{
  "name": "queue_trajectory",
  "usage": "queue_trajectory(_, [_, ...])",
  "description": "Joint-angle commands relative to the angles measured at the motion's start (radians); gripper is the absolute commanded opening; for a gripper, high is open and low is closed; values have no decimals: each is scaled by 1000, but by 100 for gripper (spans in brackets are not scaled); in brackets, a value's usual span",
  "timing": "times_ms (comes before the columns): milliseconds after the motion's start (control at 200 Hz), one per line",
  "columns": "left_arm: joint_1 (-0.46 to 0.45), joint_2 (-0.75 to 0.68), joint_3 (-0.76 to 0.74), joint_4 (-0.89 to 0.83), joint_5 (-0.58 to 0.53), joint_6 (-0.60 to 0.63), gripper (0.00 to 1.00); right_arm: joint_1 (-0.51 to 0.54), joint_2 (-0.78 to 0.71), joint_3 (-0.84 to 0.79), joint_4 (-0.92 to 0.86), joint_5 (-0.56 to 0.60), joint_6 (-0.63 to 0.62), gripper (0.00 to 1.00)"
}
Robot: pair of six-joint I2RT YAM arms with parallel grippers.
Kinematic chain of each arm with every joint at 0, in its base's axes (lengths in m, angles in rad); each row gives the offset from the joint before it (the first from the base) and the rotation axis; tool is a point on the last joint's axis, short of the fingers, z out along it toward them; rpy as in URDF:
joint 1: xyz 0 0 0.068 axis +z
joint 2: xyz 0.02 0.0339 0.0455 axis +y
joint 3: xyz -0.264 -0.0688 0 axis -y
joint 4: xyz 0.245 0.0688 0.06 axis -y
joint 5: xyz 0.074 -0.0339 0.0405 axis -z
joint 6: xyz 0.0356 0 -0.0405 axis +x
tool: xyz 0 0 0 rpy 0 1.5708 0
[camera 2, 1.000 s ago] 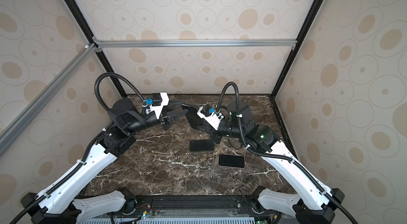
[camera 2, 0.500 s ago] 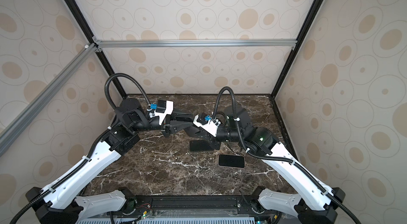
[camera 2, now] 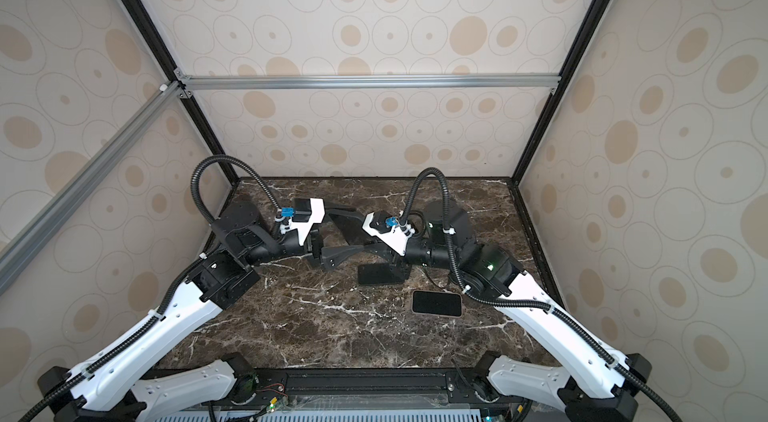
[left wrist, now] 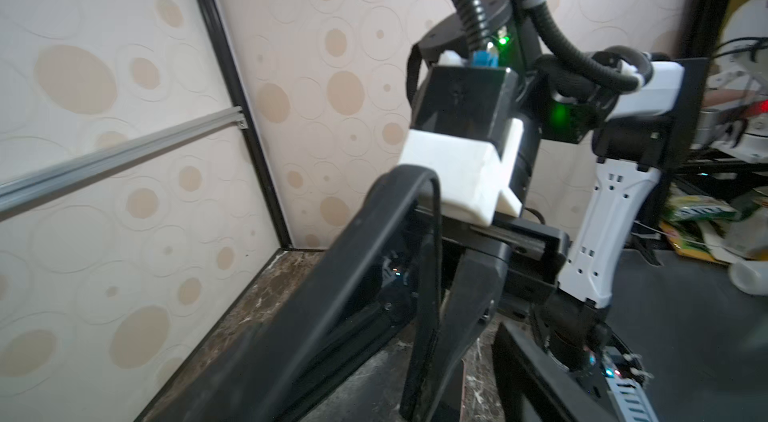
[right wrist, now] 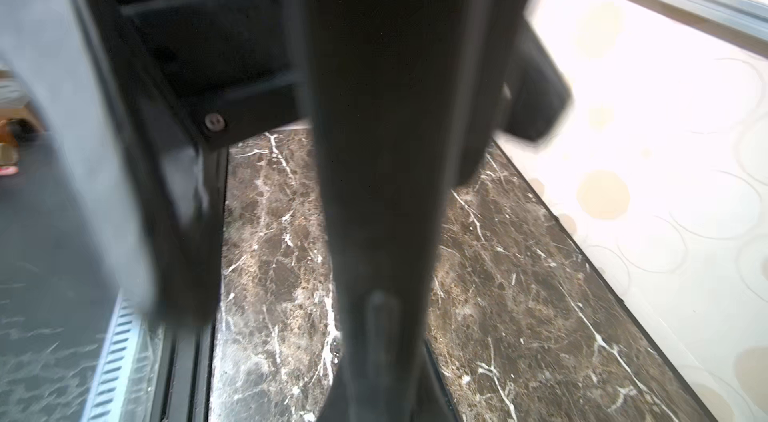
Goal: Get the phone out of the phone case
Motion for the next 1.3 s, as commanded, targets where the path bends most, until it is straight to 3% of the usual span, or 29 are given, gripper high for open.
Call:
queue_trajectory(0, [-4,-64,-15,119,-182,-3,81,5,-38,-13,126,65,36,0])
queue_trajectory(135, [-1,-78,-19,144,-201,-33,69,6,-25,-3,122,95,65,0])
queue_trajectory(235, [39,-77,-25,211,-177,-135,67,-4,-14,6,125,110,120,0])
queue_trajectory(445, [231,-8,-32,462,56,-534,67,-145,7,-14,214,-138,281,0])
queue_trajectory(560, [277,56,-1,568,142,-693,68,-215,20,-40,307,-261,362,0])
queue_trajectory(665, [281,92,51,519,157,-686,68,-257,14,-109,489,-279,472,0])
queue_trajectory(725, [282,104,79,450,141,-648,66,-262,18,-134,569,-274,476,0])
queue_trajectory(905, [296,125,103,372,118,-633,63,-261,128,-64,441,-252,409,0])
queue_trajectory(1020, [321,133,83,397,116,-673,63,-265,148,-76,461,-238,496,0])
queue_trajectory(1295, [361,155,37,498,195,-752,62,-292,242,-94,626,-505,513,0])
